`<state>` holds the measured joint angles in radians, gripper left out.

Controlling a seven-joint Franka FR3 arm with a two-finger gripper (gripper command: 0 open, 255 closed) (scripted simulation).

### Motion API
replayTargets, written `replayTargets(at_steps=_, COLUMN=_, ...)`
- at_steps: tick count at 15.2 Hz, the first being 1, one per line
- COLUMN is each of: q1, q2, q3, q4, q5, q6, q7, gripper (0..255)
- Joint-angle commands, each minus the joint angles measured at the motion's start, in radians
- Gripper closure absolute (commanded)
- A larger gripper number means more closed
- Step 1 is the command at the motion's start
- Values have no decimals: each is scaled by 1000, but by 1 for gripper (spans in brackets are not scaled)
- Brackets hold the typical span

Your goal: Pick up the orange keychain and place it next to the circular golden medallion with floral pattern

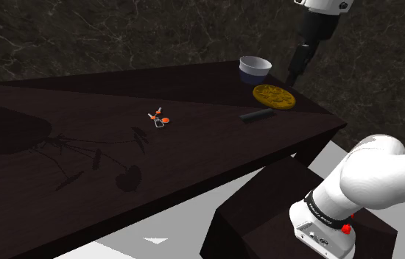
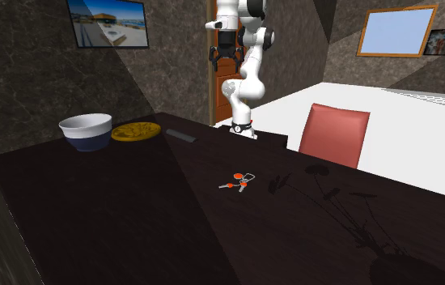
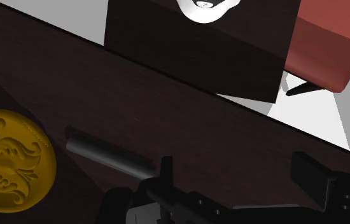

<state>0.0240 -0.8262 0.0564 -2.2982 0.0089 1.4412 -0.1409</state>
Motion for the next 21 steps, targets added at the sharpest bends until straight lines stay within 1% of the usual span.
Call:
replayTargets(at_steps=1, q1=0, q2=0, q3=0, q4=0, q5=0, q6=0, q7=0, gripper=0)
replayTargets(at_steps=6, q1=6, q2=139, q3=61, q4=6, q5=33, q6=129, q7=67, gripper=0)
replayTargets(at_steps=12, q1=8, q2=334, q3=132, q4=59, q5=50, q6=267, q7=146, gripper=0)
replayTargets(at_steps=17, q1=8, q2=513, q3=185, q4=139, q5=38, q6=361, q7=218, gripper=0)
replayTargets(at_steps=21, q1=11, q2=665, q3=221, q4=227, q5=10, q6=418, q7=279, gripper=0)
